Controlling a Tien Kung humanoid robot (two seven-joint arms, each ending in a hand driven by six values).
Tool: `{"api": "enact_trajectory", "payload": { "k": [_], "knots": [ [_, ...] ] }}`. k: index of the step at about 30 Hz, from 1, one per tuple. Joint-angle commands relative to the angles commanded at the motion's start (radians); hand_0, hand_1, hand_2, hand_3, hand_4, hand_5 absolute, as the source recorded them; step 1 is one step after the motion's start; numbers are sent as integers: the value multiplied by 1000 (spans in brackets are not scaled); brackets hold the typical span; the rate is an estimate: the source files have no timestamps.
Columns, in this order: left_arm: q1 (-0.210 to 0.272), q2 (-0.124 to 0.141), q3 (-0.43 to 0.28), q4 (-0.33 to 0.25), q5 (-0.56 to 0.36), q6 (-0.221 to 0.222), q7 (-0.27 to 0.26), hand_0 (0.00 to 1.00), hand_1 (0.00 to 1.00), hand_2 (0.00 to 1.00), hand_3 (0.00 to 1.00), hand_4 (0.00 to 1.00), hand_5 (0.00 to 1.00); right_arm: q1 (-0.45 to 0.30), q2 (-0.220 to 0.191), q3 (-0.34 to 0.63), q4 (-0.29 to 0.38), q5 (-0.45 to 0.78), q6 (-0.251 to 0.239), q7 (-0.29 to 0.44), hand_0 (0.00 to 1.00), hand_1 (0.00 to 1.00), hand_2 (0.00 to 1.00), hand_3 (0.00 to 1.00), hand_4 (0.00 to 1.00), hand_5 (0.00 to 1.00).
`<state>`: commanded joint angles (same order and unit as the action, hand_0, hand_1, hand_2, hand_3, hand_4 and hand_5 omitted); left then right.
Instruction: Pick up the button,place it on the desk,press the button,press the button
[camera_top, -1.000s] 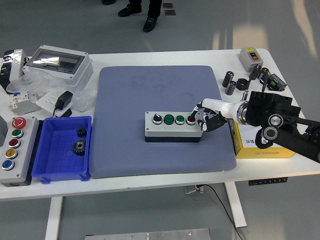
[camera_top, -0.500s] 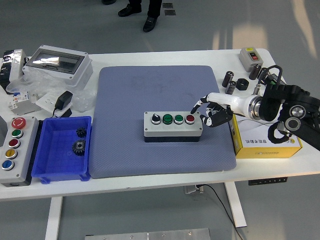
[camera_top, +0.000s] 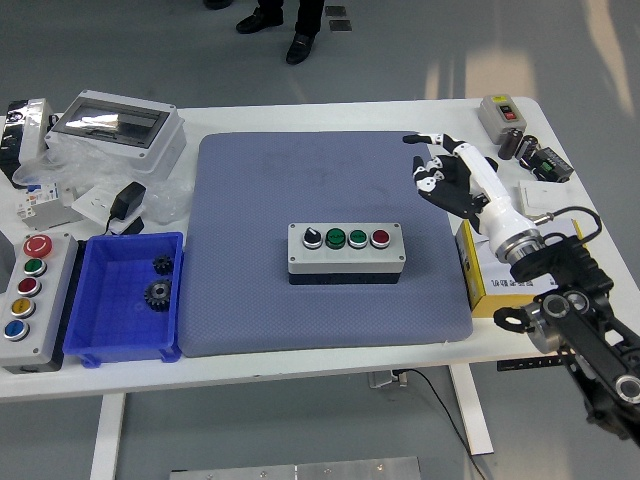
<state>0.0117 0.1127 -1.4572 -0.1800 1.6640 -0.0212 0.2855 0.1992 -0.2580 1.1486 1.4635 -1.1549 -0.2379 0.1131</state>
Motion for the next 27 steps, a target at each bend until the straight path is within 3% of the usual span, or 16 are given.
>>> {"api": "enact_trajectory", "payload": {
  "k": [4, 5, 10, 11, 16, 17, 22, 23, 27],
  "knots": [
    [-3, -1, -2, 0, 1, 0, -4, 619, 549, 498, 576, 489, 198, -59, 12, 9, -53, 116, -67, 146, 196, 333, 579, 730, 548, 343],
    [-3, -1, -3, 0, 1, 1, -4, 619, 550, 500, 576, 490, 198, -65, 13, 10, -62, 142, -73, 179, 522, 587, 652, 695, 582, 385],
    [-1, -2, -4, 0, -2, 3, -4, 619, 550, 500, 576, 490, 198, -76, 19, 16, -88, 242, -87, 302, 522, 587, 652, 695, 582, 385],
    [0, -2, -4, 0, -4, 3, -4, 619, 550, 501, 576, 489, 197, -77, 19, 17, -93, 255, -89, 324, 744, 707, 726, 685, 628, 493],
    [0, -2, -3, 0, -5, 3, -4, 619, 550, 501, 576, 489, 197, -78, 22, 11, -116, 307, -87, 379, 744, 707, 726, 685, 628, 493],
    [0, -2, -3, 0, -6, 3, -4, 619, 549, 501, 576, 490, 197, -78, 22, 10, -118, 313, -87, 382, 823, 776, 786, 715, 753, 797],
    [0, 0, -5, 0, -4, 3, -6, 619, 549, 501, 576, 490, 197, -79, 19, 8, -132, 343, -79, 391, 823, 776, 786, 715, 753, 797],
    [0, 0, -6, 0, -4, 3, -6, 619, 549, 502, 576, 491, 198, -79, 19, 8, -134, 345, -78, 391, 837, 766, 745, 739, 861, 998],
    [-3, 2, -7, 0, 0, 2, -8, 619, 549, 502, 576, 491, 198, -80, 18, 15, -137, 350, -77, 389, 837, 766, 745, 739, 861, 998]
  ]
}}
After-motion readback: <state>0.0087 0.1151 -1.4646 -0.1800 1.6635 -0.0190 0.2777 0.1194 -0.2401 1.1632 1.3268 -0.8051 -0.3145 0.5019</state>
